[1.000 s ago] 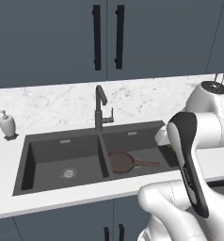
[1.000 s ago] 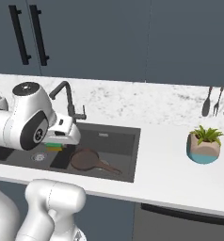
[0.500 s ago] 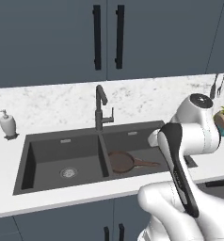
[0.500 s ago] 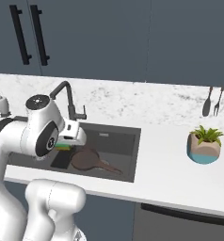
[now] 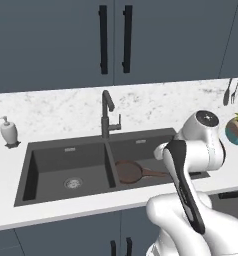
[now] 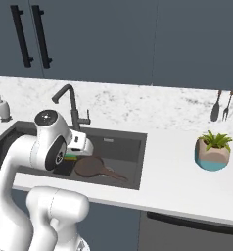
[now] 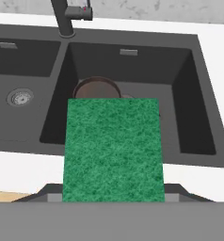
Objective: Pick the pan and sponge and place them into the sink. Then turn on the water.
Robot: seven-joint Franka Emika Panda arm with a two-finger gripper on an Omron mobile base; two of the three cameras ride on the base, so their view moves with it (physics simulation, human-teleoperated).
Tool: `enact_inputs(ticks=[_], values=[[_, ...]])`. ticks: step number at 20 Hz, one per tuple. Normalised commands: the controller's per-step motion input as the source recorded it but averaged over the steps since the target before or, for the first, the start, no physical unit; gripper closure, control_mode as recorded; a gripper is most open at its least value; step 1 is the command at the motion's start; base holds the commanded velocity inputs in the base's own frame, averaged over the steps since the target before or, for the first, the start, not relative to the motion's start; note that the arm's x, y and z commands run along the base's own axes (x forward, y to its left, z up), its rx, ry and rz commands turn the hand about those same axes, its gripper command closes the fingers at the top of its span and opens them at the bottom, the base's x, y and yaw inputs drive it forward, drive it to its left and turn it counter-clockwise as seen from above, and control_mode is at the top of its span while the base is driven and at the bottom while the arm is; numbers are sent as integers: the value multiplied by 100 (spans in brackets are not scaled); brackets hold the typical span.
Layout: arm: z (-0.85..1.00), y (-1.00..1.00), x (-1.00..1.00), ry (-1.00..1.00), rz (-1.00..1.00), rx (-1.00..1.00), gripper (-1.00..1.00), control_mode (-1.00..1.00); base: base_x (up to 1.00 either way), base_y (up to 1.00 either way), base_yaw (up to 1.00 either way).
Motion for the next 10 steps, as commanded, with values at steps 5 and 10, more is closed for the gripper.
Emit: enact_inputs(ticks=[5, 10], values=[[-18, 0, 18, -6, 0, 0, 100, -100, 0, 0, 0], [-13, 2, 17, -4, 0, 0, 100, -100, 0, 0, 0]])
